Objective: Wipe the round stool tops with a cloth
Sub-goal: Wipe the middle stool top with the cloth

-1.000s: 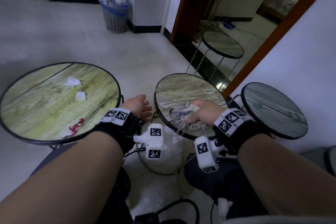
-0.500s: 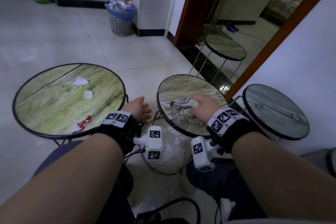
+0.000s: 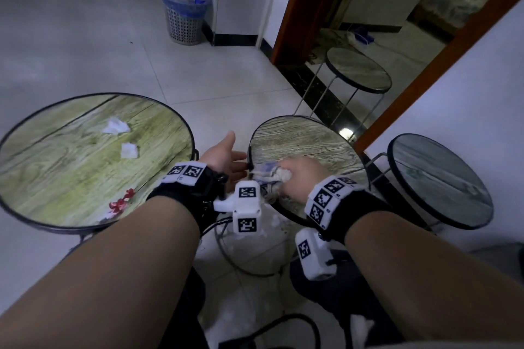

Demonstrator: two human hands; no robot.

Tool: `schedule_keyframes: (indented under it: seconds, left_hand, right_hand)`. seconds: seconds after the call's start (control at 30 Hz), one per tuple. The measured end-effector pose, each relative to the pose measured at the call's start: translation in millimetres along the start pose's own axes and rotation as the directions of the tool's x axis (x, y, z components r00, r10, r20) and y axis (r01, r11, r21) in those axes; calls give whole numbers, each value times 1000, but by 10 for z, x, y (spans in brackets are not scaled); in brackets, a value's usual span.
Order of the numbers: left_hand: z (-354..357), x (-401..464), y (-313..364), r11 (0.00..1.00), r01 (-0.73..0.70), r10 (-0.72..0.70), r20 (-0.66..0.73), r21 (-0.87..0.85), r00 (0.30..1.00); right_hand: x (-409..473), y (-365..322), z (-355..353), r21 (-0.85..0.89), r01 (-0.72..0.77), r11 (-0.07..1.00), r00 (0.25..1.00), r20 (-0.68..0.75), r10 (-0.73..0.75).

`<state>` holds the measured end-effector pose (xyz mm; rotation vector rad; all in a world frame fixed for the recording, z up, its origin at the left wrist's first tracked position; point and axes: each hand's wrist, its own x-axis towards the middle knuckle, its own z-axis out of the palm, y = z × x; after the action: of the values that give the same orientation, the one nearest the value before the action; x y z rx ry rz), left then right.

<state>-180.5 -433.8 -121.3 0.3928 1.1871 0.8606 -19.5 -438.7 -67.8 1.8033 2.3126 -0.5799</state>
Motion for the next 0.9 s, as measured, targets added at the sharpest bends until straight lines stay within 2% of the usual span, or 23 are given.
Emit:
schedule_keyframes:
  seconds: [0.1,0.37,0.6,0.73,0.9]
  left_hand:
    - [-8,-15,9,994,47,-44,25,-94,999]
    - [-71,13,23,986,107,-101,56,-130,993]
    - [-59,16,40,981,98,-100,0,-168,995]
    - [-119,110,0,978,102,-102,6,-184,995]
    - [-143,154,16,988,109,-110,-1,-114,994]
  right_hand:
    - [41,-23,16,-48,2,999,1000,-1,-3]
    - [140,-95,-27,-165,13,986,1000,16,-11]
    - [311,-204,-105,-243,42,969,999,40,-33]
    - [412,-249,-160,-248,49,967,998,40,-40]
    - [560,-255,-223,-200,30,979,999,33,-24]
